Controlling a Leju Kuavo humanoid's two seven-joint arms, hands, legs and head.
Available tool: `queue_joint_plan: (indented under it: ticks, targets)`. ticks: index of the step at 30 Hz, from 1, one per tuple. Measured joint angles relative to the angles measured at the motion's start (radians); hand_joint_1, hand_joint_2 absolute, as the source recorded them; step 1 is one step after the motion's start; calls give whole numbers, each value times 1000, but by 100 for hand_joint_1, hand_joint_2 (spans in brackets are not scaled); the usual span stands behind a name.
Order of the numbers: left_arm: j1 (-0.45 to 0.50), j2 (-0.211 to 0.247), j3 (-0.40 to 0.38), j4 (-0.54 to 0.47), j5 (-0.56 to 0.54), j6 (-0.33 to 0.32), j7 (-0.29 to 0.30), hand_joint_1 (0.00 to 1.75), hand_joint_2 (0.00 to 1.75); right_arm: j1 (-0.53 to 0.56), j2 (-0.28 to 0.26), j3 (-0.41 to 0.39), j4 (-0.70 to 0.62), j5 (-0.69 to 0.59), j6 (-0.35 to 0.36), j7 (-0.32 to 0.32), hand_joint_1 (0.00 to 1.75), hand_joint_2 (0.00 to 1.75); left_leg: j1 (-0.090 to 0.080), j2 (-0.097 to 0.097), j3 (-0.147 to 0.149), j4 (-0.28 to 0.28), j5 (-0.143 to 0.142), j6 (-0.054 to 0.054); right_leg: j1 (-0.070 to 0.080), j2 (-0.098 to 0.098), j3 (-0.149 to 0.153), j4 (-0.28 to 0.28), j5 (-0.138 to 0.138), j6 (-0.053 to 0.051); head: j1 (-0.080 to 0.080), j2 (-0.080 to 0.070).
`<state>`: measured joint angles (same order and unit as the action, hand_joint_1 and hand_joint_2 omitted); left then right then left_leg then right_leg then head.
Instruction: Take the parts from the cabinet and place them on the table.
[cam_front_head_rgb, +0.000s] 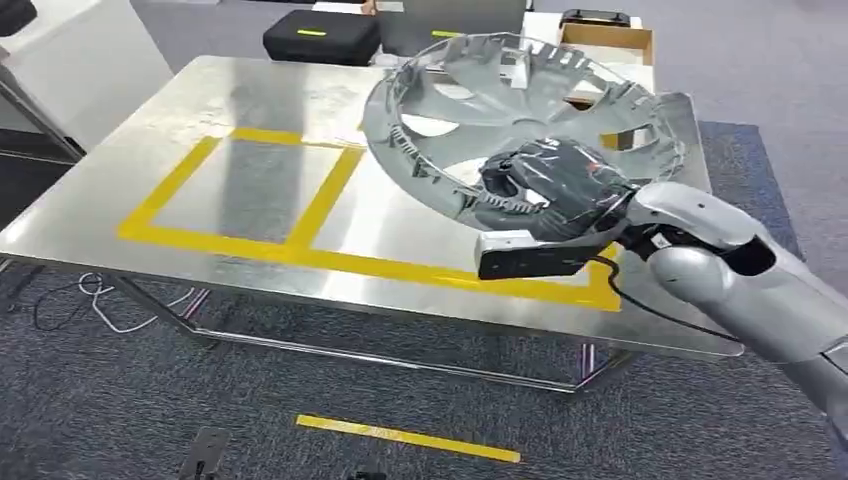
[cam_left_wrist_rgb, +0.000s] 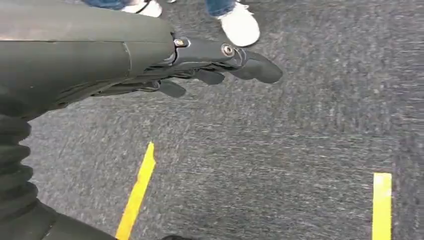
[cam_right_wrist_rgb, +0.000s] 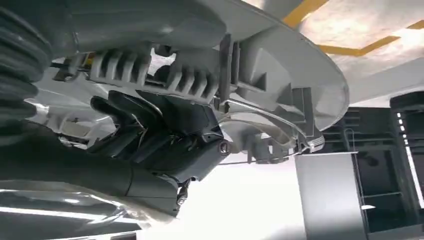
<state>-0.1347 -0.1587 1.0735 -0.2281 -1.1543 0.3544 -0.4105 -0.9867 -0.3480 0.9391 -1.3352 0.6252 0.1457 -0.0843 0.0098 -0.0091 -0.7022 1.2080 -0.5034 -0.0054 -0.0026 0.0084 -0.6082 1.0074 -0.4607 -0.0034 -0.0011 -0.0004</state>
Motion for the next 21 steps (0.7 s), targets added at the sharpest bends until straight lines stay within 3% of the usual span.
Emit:
queue_joint_plan:
  ticks: [1,3,6,8,9,11,12,13,14,16,17,18,21]
  targets:
    - [-2,0,-2,0,-5,1,0,0,175,2,13,7,9,8,-2,1,175,175,0,0,45,-101,51,2,-1,1,4,2,-4,3,0,0]
    - [-7,-2,-3,0,-6,3,0,0,175,9,29,17,28,16,-14,1,175,175,-2,-1,77,-172,41,5,7,4,-4,12,-9,11,-1,0]
    - [-7,-2,-12,0,-10,5,-2,0,175,43,55,37,68,27,-37,-3,175,175,-5,-3,73,-167,43,20,5,2,-4,6,-4,23,1,0]
    - [-8,-3,-16,0,-11,3,-3,0,175,62,64,44,89,31,-51,-6,175,175,2,-2,77,-174,49,32,4,0,-25,31,-31,31,2,0]
    - [-9,-1,-19,0,-11,-3,-5,0,175,70,69,47,102,32,-64,-7,175,175,2,-2,77,-174,49,37,2,0,-51,91,-64,35,5,0]
    - [-9,-1,-23,0,-13,-14,-6,0,175,96,82,53,129,41,-87,-6,175,175,1,-2,77,-174,49,38,0,0,-127,251,-125,39,3,0]
    - [-8,-1,-26,0,-15,-19,-6,0,175,113,90,53,147,50,-101,-5,175,175,0,-2,77,-174,48,39,0,0,-159,310,-139,40,3,0]
    - [-8,-1,-26,0,-17,-21,-6,0,175,129,99,53,164,54,-113,-4,175,175,0,-2,77,-174,48,39,0,0,-169,320,-130,39,3,0]
    - [-9,-1,-27,0,-18,-22,-6,0,175,140,105,53,176,58,-120,-4,175,175,0,-4,77,-173,48,39,0,0,-153,281,-98,36,3,0]
    - [-9,-1,-30,0,-23,-23,-6,0,175,152,123,52,206,67,-141,-5,175,175,-1,-4,79,-173,47,38,2,0,-70,106,-10,26,3,0]
    - [-10,-2,-33,0,-25,-24,-6,0,175,154,132,51,222,71,-150,-7,175,175,-1,-4,79,-173,46,36,5,-3,-32,25,7,20,3,0]
    - [-10,-2,-37,0,-28,-24,-5,0,175,157,147,50,243,77,-163,-7,175,175,-7,-3,72,-171,46,30,11,-6,-10,8,-3,18,2,0]
    - [-12,-7,-46,0,-31,-30,-1,0,175,185,177,49,290,90,-179,-10,175,175,0,0,71,-175,51,15,15,1,-16,8,0,14,2,0]
